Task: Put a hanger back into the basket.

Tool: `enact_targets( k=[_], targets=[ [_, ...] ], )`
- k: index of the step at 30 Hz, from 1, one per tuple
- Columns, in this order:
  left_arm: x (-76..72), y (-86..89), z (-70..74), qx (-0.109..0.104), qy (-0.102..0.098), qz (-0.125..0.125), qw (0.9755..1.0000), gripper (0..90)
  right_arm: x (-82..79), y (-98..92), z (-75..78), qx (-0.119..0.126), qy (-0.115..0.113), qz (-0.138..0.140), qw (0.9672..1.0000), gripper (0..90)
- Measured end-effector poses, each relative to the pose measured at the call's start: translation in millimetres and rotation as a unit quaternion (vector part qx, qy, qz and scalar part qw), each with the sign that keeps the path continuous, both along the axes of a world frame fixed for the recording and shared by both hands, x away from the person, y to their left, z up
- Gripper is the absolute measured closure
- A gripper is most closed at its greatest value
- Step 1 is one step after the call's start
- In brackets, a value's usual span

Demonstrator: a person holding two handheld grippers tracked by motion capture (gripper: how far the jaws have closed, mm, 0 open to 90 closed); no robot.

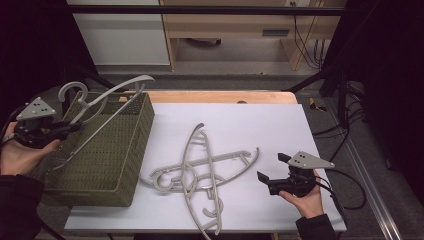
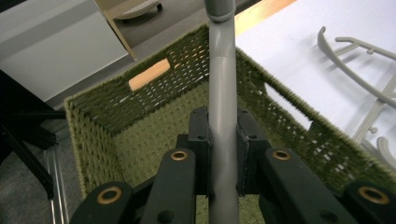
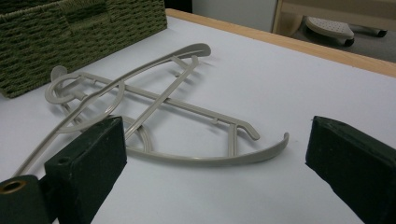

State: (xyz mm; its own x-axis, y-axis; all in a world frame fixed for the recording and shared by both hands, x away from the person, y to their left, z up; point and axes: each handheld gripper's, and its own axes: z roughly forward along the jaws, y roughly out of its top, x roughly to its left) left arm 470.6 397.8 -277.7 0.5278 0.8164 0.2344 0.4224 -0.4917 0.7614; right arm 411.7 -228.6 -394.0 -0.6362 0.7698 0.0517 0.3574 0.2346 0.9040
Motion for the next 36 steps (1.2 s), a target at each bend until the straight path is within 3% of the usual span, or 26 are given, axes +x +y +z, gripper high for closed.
enact_targets(
  k=[12, 18, 28, 36],
  targets=[
    [7.1, 17.2, -18.6, 0.008, 0.023, 0.016, 0.9996, 79.4, 0.5, 0.9, -0.9, -0.002, 0.002, 0.002, 1.0000, 5.4],
    [9.5, 23.7, -28.3, 0.021, 0.040, 0.031, 0.9985, 79.3, 0.7, 0.9, -1.0, -0.003, 0.003, 0.001, 1.0000, 5.5],
    [12.9, 24.2, -46.0, 0.016, 0.059, 0.041, 0.9973, 79.3, 1.4, 2.4, -2.3, -0.005, 0.005, 0.003, 1.0000, 5.5],
    [21.9, 20.8, -71.2, 0.002, 0.085, 0.045, 0.9954, 79.2, 1.8, 3.2, -3.1, -0.008, 0.007, 0.004, 0.9999, 5.6]
  ],
)
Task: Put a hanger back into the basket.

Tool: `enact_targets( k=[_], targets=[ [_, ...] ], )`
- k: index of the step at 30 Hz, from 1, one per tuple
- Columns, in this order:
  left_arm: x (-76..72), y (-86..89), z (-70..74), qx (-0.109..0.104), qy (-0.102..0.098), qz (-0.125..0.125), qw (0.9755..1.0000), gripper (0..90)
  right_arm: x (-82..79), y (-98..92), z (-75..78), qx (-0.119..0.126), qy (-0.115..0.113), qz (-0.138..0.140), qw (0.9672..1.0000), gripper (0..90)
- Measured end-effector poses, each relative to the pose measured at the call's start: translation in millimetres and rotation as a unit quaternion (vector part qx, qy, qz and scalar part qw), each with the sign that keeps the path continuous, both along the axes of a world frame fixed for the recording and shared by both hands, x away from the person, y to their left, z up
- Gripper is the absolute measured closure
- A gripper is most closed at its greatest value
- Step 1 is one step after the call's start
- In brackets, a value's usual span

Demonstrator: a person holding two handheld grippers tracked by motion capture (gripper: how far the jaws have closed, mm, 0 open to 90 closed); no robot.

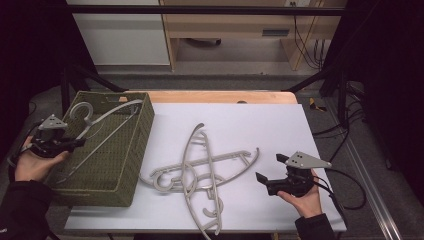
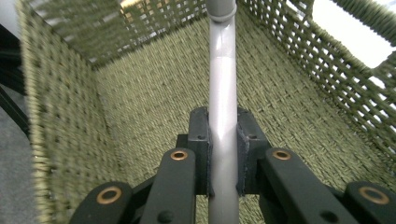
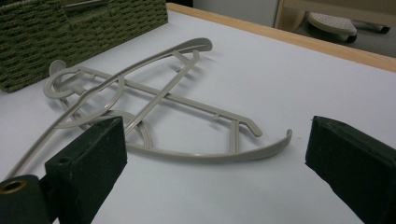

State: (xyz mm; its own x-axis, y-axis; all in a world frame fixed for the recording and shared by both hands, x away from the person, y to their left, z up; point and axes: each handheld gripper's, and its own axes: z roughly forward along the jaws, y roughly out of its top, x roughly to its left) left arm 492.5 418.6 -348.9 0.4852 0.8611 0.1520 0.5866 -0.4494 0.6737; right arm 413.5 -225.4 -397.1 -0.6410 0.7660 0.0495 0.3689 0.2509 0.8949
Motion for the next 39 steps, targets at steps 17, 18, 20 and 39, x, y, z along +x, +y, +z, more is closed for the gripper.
enact_targets(
  k=[17, 18, 20, 39],
  targets=[
    [15.1, -0.2, -36.0, -0.017, 0.048, 0.040, 0.9979, 76.4, 0.8, 1.8, -2.0, -0.005, 0.003, 0.002, 1.0000, 5.6],
    [14.6, 1.1, -35.6, -0.020, 0.045, 0.044, 0.9978, 72.2, 1.1, 2.5, -2.6, -0.006, 0.004, 0.002, 1.0000, 5.6],
    [13.0, 4.0, -33.4, -0.028, 0.038, 0.054, 0.9974, 69.9, 1.2, 2.9, -2.9, -0.007, 0.005, 0.003, 1.0000, 5.5],
    [-30.1, -7.6, 3.7, -0.089, -0.074, 0.034, 0.9926, 29.9, -0.1, 0.8, 0.4, 0.001, -0.001, -0.002, 1.0000, 5.7]
  ],
)
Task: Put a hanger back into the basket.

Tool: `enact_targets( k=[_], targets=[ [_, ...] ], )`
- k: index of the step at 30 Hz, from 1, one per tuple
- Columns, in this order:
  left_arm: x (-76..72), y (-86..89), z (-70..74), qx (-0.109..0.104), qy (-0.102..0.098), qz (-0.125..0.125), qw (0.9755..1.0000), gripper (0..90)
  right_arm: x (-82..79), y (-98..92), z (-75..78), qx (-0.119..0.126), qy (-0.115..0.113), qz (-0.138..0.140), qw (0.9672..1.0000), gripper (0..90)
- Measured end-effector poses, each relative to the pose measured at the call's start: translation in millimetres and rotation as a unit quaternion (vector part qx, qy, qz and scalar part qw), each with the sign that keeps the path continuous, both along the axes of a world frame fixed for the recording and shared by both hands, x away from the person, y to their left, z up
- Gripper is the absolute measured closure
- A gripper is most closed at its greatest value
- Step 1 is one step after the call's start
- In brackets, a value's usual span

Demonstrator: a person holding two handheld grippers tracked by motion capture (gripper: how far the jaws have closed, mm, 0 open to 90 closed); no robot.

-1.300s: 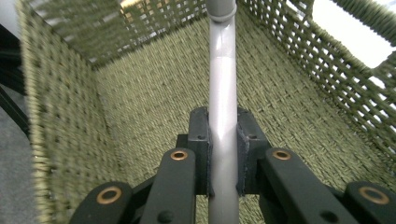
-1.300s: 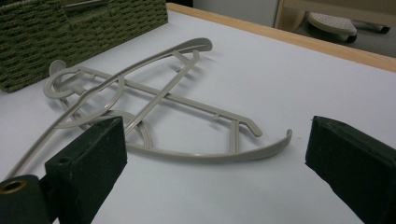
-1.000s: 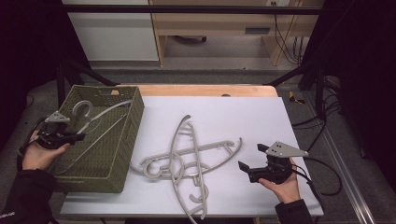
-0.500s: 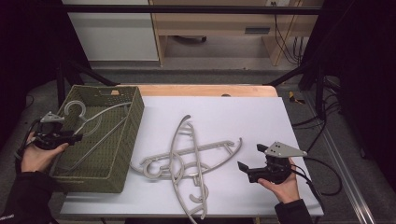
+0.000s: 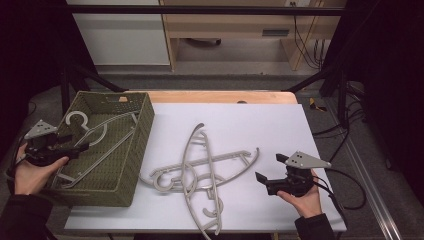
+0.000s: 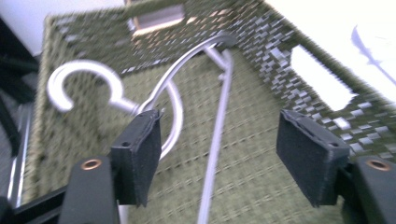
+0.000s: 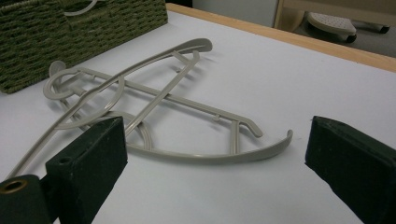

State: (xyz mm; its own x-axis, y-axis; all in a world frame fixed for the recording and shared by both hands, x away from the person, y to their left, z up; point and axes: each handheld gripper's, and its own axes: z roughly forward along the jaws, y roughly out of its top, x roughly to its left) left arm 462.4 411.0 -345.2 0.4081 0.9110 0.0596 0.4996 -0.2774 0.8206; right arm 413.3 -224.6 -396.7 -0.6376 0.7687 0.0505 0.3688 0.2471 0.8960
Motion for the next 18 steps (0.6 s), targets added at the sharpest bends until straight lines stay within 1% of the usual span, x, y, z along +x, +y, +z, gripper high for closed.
enact_targets(
  k=[5, 6, 9, 10, 11, 12, 13, 14, 17, 18],
  targets=[
    [-14.0, -19.8, 8.5, -0.008, -0.030, -0.031, 0.9991, 23.3, 0.0, -0.3, 1.1, 0.005, -0.002, -0.003, 1.0000, 5.0],
    [-17.1, -24.3, 9.3, -0.012, -0.038, -0.036, 0.9986, 23.3, 0.0, -0.3, 1.1, 0.005, -0.002, -0.003, 1.0000, 5.0],
    [-26.3, -38.0, 10.3, -0.023, -0.057, -0.049, 0.9969, 17.5, -1.0, -0.8, 2.7, 0.006, -0.004, -0.005, 1.0000, 4.8],
    [-29.2, -42.7, 10.2, -0.025, -0.061, -0.055, 0.9963, 17.5, -1.0, -0.8, 2.7, 0.006, -0.004, -0.005, 1.0000, 4.8],
    [-34.4, -52.3, 10.0, -0.026, -0.069, -0.064, 0.9952, 15.5, -1.1, -0.4, 3.3, 0.007, -0.004, -0.006, 1.0000, 4.6],
    [-34.4, -52.3, 10.0, -0.026, -0.069, -0.064, 0.9952, 14.5, -1.1, -0.4, 3.3, 0.007, -0.004, -0.006, 1.0000, 4.6],
    [-37.0, -56.9, 9.9, -0.025, -0.074, -0.068, 0.9946, 14.5, -0.8, -0.3, 3.4, 0.006, -0.005, -0.005, 1.0000, 4.6],
    [-39.3, -61.6, 9.4, -0.032, -0.080, -0.072, 0.9936, 14.1, -0.8, 0.1, 3.6, 0.007, -0.004, -0.006, 0.9999, 4.6],
    [-44.6, -74.9, 6.6, -0.038, -0.086, -0.086, 0.9919, 12.5, -0.8, 0.8, 4.0, 0.004, -0.006, -0.005, 1.0000, 4.6],
    [-45.7, -78.6, 5.2, -0.046, -0.088, -0.087, 0.9912, 12.4, -0.8, 1.3, 4.3, 0.004, -0.005, -0.006, 1.0000, 4.6]
  ],
)
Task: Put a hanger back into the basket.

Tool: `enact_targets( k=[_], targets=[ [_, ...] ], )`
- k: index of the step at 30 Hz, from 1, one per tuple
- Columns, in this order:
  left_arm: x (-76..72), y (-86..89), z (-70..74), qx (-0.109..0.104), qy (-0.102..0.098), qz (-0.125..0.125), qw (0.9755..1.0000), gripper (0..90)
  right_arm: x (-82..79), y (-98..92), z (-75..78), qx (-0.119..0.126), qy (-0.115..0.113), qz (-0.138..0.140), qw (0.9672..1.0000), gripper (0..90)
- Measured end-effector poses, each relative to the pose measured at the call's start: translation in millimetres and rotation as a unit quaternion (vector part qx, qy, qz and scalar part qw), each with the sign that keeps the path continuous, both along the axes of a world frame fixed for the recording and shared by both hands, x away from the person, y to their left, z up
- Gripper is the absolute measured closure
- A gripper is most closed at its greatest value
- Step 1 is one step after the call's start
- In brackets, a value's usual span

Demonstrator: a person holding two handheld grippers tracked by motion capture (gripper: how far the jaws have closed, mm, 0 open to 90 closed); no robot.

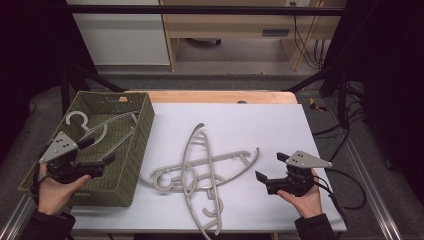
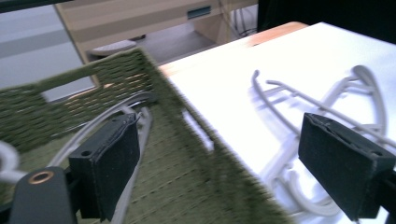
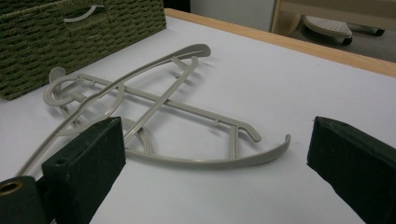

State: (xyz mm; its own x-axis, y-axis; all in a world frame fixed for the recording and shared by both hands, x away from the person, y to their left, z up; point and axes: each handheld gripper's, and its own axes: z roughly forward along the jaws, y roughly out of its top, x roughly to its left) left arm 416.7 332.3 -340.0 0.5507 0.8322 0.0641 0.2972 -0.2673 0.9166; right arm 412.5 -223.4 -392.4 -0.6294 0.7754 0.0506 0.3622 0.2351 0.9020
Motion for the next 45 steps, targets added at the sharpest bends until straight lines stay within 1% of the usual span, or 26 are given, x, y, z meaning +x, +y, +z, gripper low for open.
enact_targets(
  k=[1, 2, 5, 8, 11, 12, 15, 19, 21, 26, 27, 29, 32, 33, 34, 35, 37, 39, 41, 43, 44, 45],
  targets=[
    [-2.2, -7.1, -2.7, -0.003, 0.001, -0.014, 0.9999, 12.2, -0.4, 1.0, 0.8, 0.001, 0.002, -0.002, 1.0000, 4.6],
    [-2.2, -7.1, -2.7, -0.003, 0.001, -0.014, 0.9999, 12.1, -0.4, 1.0, 0.8, 0.001, 0.002, -0.002, 1.0000, 4.6],
    [-4.7, -21.4, -8.1, -0.011, 0.002, -0.034, 0.9994, 11.9, 0.1, 2.6, 1.4, 0.003, 0.001, -0.003, 1.0000, 4.6],
    [-5.3, -32.6, -12.3, -0.015, 0.001, -0.048, 0.9987, 11.6, 0.0, 5.3, 2.7, 0.005, -0.001, -0.002, 1.0000, 4.6],
    [-6.1, -40.9, -17.0, -0.016, 0.002, -0.059, 0.9981, 11.6, 0.3, 8.4, 4.0, 0.008, -0.007, -0.002, 0.9999, 4.5],
    [-6.2, -42.7, -18.2, -0.015, 0.005, -0.063, 0.9979, 11.6, 0.1, 9.6, 4.7, 0.009, -0.008, -0.001, 0.9999, 4.3],
    [-6.4, -46.2, -20.7, -0.014, 0.004, -0.065, 0.9978, 11.3, -0.6, 13.0, 6.6, 0.013, -0.010, 0.002, 0.9999, 3.8],
    [-7.4, -48.2, -24.2, -0.014, 0.009, -0.072, 0.9973, 10.5, -2.0, 21.8, 11.0, 0.013, -0.010, 0.008, 0.9998, 3.6],
    [-8.3, -48.6, -24.8, -0.013, 0.009, -0.074, 0.9971, 10.0, -2.7, 28.1, 13.2, 0.006, -0.011, 0.012, 0.9998, 3.5],
    [-9.1, -48.8, -26.2, -0.015, 0.012, -0.075, 0.9970, 9.5, -5.1, 45.1, 18.7, -0.007, -0.002, 0.020, 0.9998, 3.9],
    [-9.0, -48.9, -26.6, -0.015, 0.013, -0.077, 0.9968, 9.0, -5.0, 51.3, 20.0, -0.011, 0.002, 0.020, 0.9997, 4.0],
    [-8.8, -48.8, -27.1, -0.015, 0.014, -0.079, 0.9966, 8.9, -4.6, 53.3, 20.2, -0.012, 0.003, 0.021, 0.9997, 4.2],
    [-8.5, -48.4, -28.0, -0.015, 0.016, -0.081, 0.9965, 8.3, -3.1, 63.3, 19.8, -0.016, 0.009, 0.022, 0.9996, 4.7],
    [-8.5, -48.3, -28.1, -0.016, 0.016, -0.081, 0.9964, 8.0, -2.6, 69.2, 18.9, -0.020, 0.012, 0.023, 0.9995, 4.9],
    [-8.6, -47.8, -28.2, -0.017, 0.017, -0.081, 0.9964, 8.0, -2.6, 69.2, 18.9, -0.020, 0.012, 0.023, 0.9995, 4.9],
    [-8.7, -47.5, -28.2, -0.018, 0.017, -0.081, 0.9964, 7.7, -2.2, 76.6, 17.8, -0.026, 0.018, 0.028, 0.9991, 5.2],
    [-8.6, -47.0, -28.4, -0.018, 0.018, -0.081, 0.9964, 7.5, -2.0, 79.7, 17.1, -0.027, 0.021, 0.031, 0.9989, 5.3],
    [-7.9, -46.3, -28.9, -0.016, 0.019, -0.081, 0.9964, 7.1, -1.9, 88.8, 16.0, -0.038, 0.030, 0.033, 0.9983, 5.7],
    [-7.1, -45.2, -29.5, -0.015, 0.022, -0.079, 0.9966, 7.0, -2.1, 91.1, 15.8, -0.041, 0.032, 0.034, 0.9981, 5.9],
    [-6.8, -43.7, -29.5, -0.016, 0.023, -0.077, 0.9966, 6.8, -1.8, 100.9, 14.9, -0.054, 0.036, 0.040, 0.9971, 6.4],
    [-6.8, -42.9, -29.2, -0.015, 0.022, -0.076, 0.9967, 6.8, -1.8, 100.9, 14.9, -0.054, 0.036, 0.040, 0.9971, 6.4],
    [-6.8, -42.1, -28.8, -0.016, 0.022, -0.075, 0.9968, 6.7, -2.2, 104.3, 14.8, -0.057, 0.041, 0.039, 0.9967, 6.7]
  ],
)
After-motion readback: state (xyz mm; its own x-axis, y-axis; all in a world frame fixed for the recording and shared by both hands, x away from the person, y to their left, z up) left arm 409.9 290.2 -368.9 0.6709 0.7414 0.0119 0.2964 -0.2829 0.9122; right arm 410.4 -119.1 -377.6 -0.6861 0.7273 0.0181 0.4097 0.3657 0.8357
